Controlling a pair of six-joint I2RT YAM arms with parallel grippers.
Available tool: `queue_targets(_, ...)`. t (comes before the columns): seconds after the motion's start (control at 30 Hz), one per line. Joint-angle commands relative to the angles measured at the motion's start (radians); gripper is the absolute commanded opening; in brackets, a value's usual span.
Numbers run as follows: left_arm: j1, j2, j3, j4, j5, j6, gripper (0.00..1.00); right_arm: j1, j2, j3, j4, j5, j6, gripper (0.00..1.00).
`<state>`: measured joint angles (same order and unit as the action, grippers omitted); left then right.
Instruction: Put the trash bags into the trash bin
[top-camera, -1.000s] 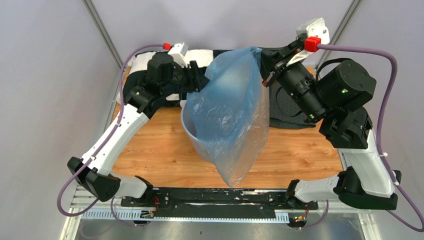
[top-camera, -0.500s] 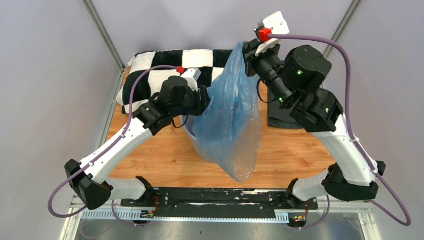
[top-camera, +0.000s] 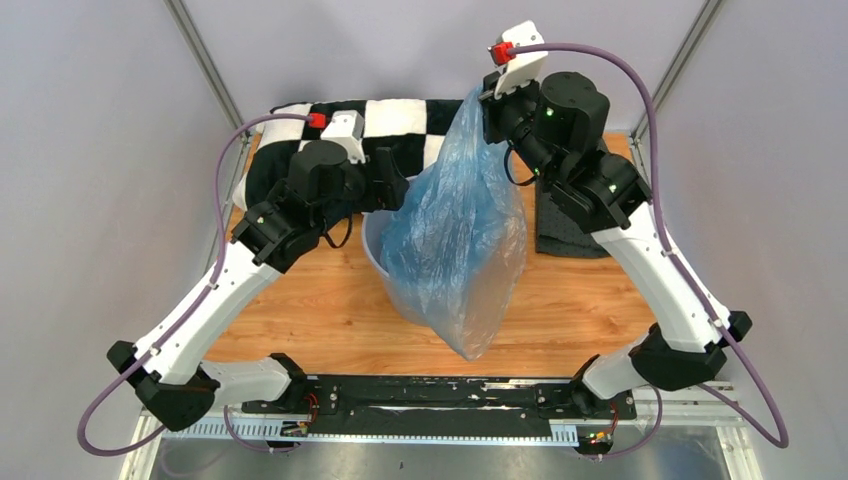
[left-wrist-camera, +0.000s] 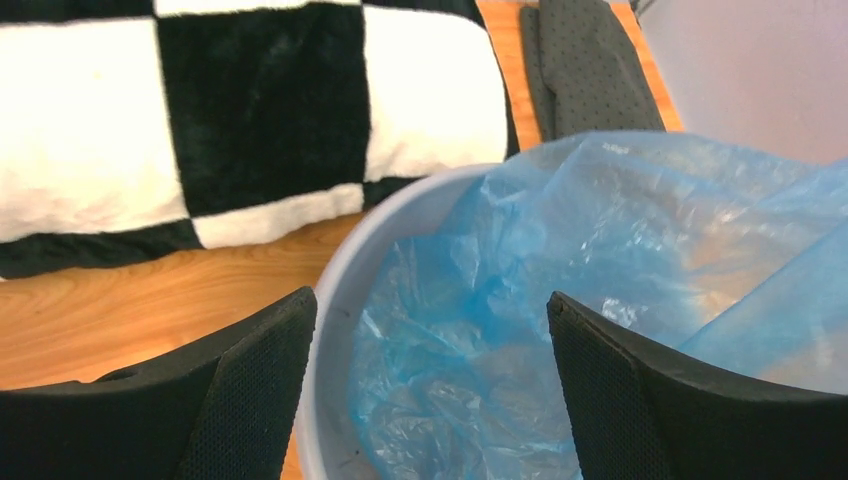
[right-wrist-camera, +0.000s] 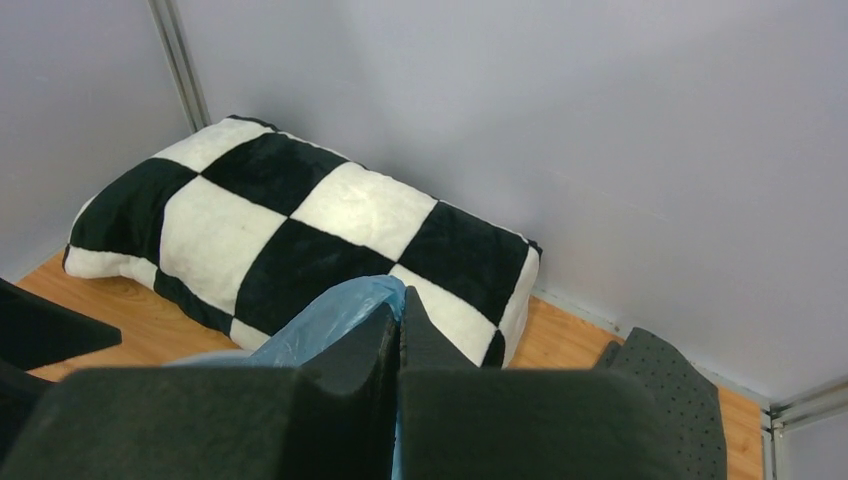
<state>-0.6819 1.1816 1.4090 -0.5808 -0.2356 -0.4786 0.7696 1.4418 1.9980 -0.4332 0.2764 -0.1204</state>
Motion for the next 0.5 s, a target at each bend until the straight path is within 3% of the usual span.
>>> queue_targets(0.0,0.008,-0.036,0.109,-0.047,-0.048,0.079,0.88,-0.009,0.042,0.043,-0.060,-0.019,0.023,0.00)
queue_targets(0.27,-0.015,-0.065,0.277,-0.175,0.017,0.137,0.89,-0.009,0.151,0.163,-0.131,0.009,0.058,0.00)
queue_targets(0.47,-0.211,-0.039,0.388,-0.236,-0.098,0.195,0.90,-0.009,0.219,0.240,-0.182,0.067,0.078,0.00)
